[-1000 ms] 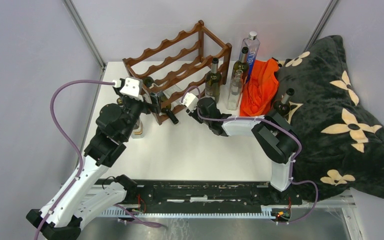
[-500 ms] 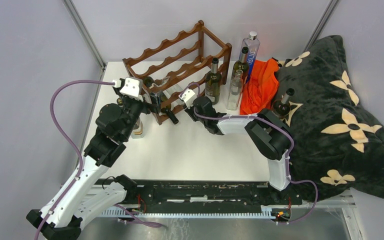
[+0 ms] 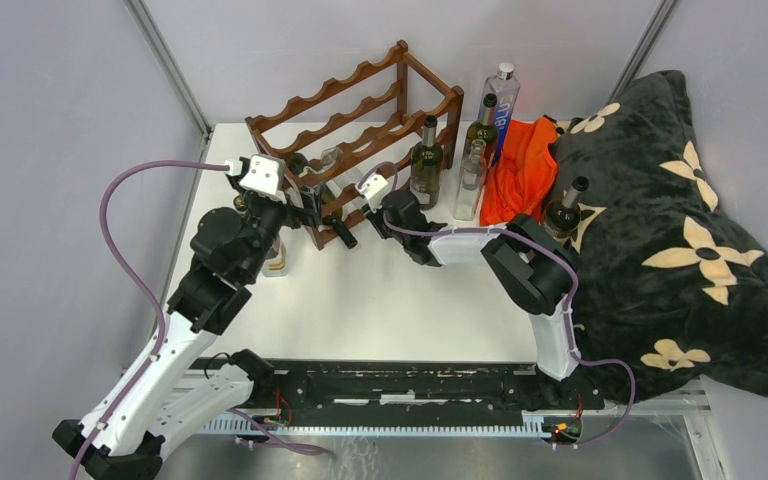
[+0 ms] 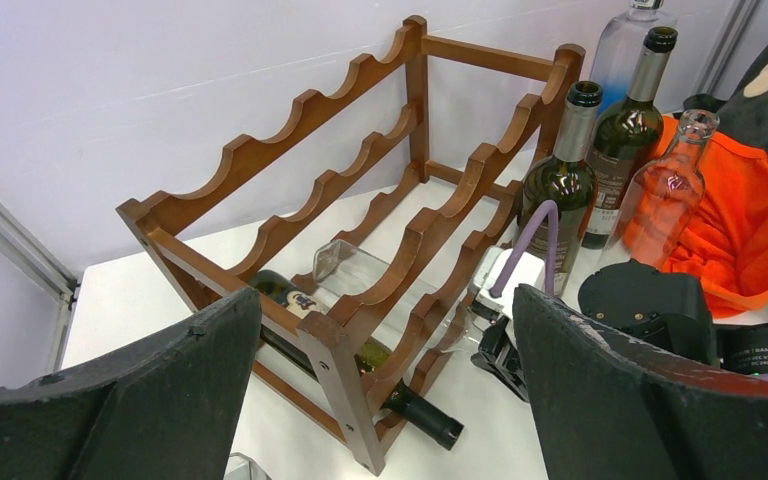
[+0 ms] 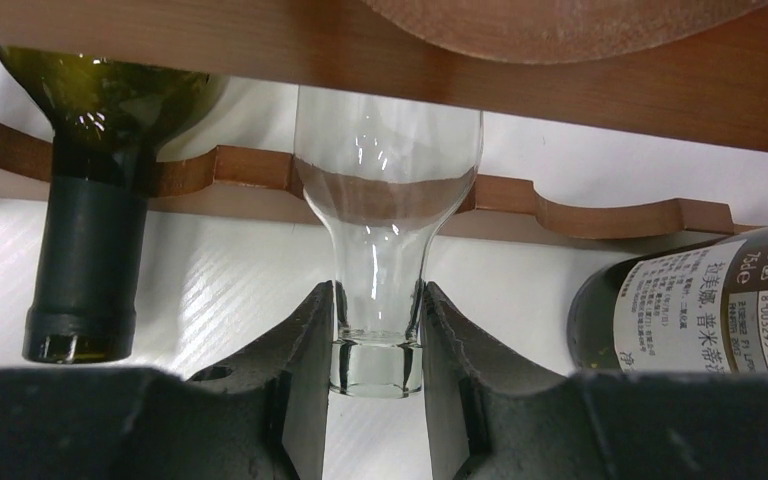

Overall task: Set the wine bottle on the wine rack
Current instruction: Place the wine bottle in the wine rack.

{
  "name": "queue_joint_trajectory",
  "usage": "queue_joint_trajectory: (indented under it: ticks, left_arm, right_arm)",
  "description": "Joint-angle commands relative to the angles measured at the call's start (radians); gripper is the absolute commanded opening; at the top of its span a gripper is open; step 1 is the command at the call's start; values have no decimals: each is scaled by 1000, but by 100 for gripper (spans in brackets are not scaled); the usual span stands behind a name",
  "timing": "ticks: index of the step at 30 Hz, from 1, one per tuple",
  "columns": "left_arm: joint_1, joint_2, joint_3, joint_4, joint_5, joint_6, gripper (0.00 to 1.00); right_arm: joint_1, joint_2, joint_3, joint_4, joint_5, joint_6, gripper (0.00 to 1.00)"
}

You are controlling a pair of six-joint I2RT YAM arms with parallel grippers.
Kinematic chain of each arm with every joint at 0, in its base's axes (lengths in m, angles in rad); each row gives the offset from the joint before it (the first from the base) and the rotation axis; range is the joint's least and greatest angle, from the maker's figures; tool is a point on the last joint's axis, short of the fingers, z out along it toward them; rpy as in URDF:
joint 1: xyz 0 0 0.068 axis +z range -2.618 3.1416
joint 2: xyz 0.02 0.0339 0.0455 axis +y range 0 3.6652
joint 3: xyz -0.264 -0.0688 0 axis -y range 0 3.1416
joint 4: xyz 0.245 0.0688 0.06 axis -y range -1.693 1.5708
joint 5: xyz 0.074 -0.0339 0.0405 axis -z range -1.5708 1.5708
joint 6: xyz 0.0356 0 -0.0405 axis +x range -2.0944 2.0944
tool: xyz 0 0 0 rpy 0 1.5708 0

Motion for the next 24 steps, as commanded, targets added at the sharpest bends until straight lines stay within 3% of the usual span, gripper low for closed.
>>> queue_joint_trajectory:
  ticks: [1,24]
  left_arm:
    - [5,-11,-2,61,8,37,100]
    - [6,-5,-3,59,10,43,100]
  right_arm:
    - [12,45,41,-17,-40,33,0]
    - [5,134,127,-34,-63,118,0]
